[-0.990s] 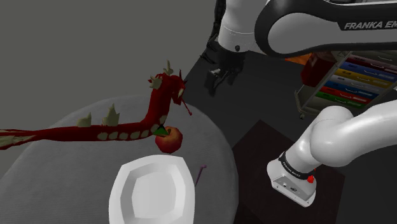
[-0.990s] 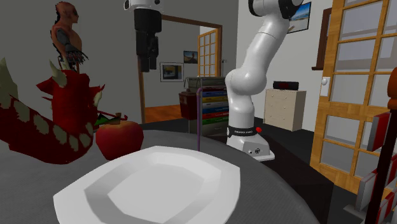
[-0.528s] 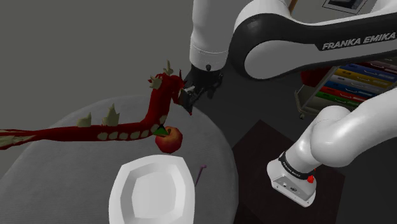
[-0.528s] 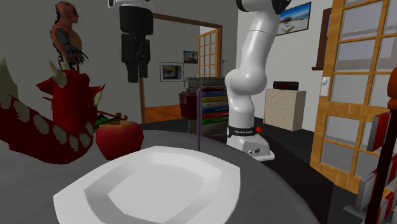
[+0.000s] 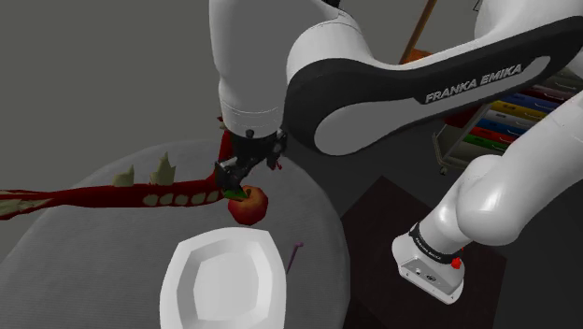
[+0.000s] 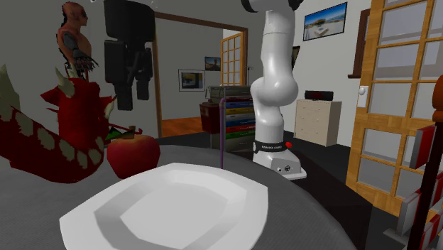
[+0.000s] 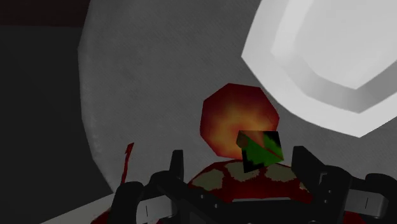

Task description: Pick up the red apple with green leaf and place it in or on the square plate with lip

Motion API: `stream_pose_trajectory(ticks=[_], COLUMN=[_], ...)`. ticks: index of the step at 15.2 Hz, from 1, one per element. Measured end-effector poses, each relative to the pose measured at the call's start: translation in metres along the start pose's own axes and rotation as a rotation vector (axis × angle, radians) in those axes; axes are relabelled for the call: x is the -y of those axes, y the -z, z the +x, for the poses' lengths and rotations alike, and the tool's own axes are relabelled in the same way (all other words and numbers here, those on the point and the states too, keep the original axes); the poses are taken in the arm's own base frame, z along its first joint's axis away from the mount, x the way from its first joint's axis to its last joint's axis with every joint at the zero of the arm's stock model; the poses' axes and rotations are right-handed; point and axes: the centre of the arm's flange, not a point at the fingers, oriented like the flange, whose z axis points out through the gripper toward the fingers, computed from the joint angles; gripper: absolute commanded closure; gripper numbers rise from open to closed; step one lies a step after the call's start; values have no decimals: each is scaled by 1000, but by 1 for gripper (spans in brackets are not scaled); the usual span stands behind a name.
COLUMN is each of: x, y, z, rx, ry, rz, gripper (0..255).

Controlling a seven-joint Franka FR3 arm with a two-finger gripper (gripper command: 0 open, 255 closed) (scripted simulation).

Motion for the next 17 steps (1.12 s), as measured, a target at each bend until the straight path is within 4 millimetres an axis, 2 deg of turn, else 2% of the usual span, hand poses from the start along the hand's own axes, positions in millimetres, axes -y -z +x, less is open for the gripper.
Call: stream_pose_trajectory(ticks=[1,3,9,16,17], x=[12,25,28,28,28], y=[-3,-11,-40,-44,-44], z=[2,1,1,1,1], rx=[-1,-2,-2,-3,-3], ry=[4,5,5,5,5], rz=[2,2,3,3,3], gripper=[0,0,0,0,255])
